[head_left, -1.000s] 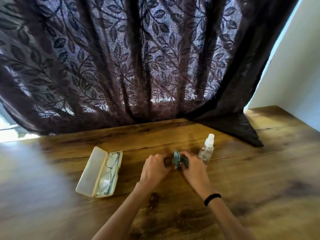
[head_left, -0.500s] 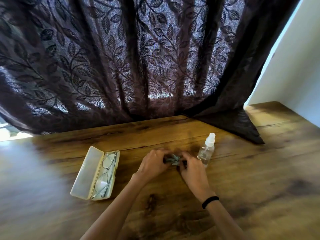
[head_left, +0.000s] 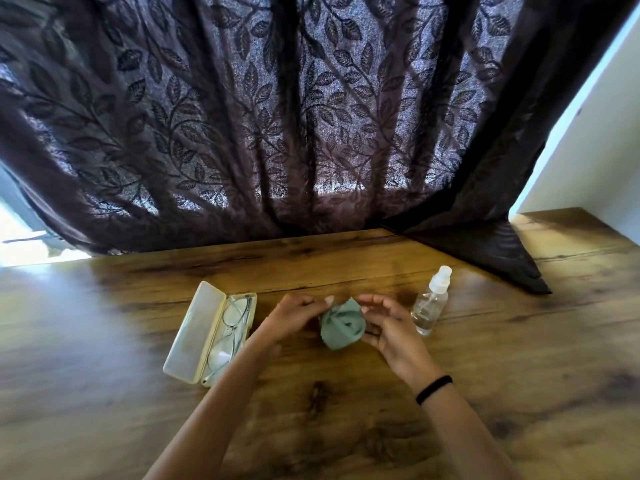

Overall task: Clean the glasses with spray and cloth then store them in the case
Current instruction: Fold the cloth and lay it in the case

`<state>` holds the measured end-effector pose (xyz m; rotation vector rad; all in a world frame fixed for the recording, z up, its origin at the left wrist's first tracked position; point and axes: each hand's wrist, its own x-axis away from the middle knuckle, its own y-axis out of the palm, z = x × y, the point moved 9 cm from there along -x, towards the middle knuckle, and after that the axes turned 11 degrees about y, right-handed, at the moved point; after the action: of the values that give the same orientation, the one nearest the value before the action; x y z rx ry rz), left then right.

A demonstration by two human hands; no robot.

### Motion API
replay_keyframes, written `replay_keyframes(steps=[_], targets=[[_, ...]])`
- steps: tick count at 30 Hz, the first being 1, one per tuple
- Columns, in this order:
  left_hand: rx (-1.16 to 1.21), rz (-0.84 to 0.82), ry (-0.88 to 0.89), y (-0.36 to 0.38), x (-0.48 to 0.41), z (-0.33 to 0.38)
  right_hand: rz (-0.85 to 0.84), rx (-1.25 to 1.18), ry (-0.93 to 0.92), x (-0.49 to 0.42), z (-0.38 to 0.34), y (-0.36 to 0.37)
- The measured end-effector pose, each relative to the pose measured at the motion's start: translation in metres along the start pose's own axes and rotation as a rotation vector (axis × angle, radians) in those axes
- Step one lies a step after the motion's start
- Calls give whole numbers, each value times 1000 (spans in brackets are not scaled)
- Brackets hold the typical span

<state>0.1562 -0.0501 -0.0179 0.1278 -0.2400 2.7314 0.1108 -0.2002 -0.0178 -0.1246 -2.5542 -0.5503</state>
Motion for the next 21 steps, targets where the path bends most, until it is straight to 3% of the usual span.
replay_keyframes(steps=[4,6,10,16,21], targets=[[389,-6,-141,8,10,-8,-36,-216,137,-7,11,4],[426,-16,-163,12,11,-13,-18,-215,138,-8,14,3],[212,-12,-111,13,11,-21,2,-42,60,-7,13,1],[-183,-12,189,7,0,2,33,284,-163,-1,-5,8],[-294,-58,357,15,-3,34,-11,520,-334,7,-26,31]])
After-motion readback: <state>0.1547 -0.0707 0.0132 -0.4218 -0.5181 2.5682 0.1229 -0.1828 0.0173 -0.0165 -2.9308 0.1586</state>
